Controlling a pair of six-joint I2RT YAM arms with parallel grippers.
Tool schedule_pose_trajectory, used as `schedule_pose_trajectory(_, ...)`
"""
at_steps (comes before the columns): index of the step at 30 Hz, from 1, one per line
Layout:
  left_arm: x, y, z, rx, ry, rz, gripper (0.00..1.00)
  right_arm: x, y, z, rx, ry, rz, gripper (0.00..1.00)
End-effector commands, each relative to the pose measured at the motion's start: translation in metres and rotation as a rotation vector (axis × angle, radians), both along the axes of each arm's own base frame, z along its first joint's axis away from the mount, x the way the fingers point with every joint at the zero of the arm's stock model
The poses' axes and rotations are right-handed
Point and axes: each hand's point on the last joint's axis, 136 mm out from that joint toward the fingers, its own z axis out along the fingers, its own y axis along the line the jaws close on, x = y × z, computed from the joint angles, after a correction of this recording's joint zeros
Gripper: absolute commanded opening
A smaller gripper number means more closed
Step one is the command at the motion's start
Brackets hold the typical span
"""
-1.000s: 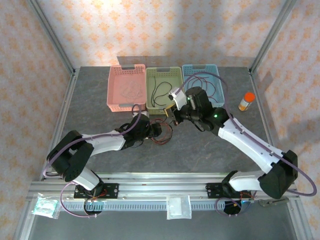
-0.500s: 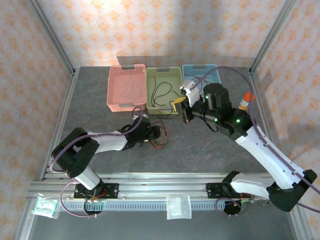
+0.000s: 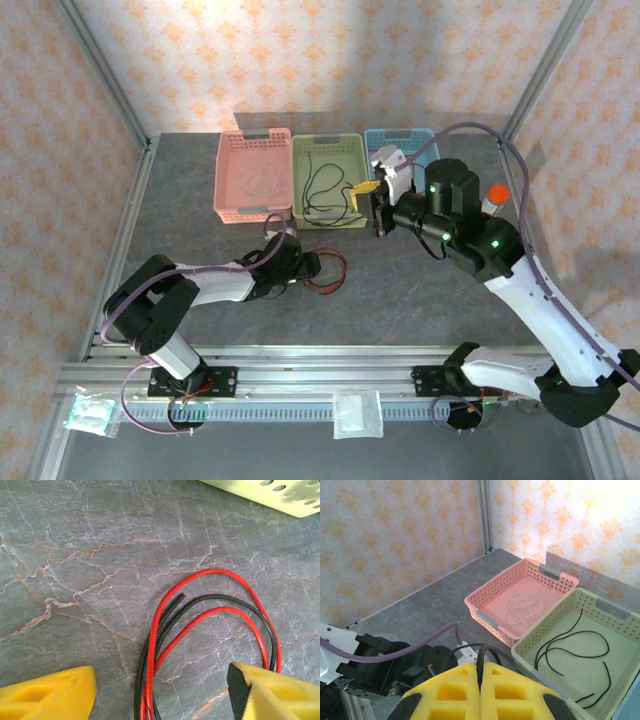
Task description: Untangle the cables
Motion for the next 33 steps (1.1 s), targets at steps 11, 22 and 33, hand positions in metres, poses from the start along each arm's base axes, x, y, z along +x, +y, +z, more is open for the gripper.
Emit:
schedule_pose_trajectory(11, -0.003, 0.015, 0.032, 0.045, -0.062, 0.017, 0.73, 0.025, -0.025, 0.012, 0.072, -0.027, -0.219, 0.0)
schedule_pose_trajectory(22, 0.02, 0.036, 0.164, 0.045, -0.368, 0.042, 0.79, 0.079, -0.031, -0.004, 0.195, -0.005, -0.471, 0.0)
schedule_pose_trajectory(33, 0.076, 0.048, 0.182, -0.044, -0.403, 0.096, 0.78, 0.2, -0.005, -0.048, 0.267, 0.117, -0.578, 0.0)
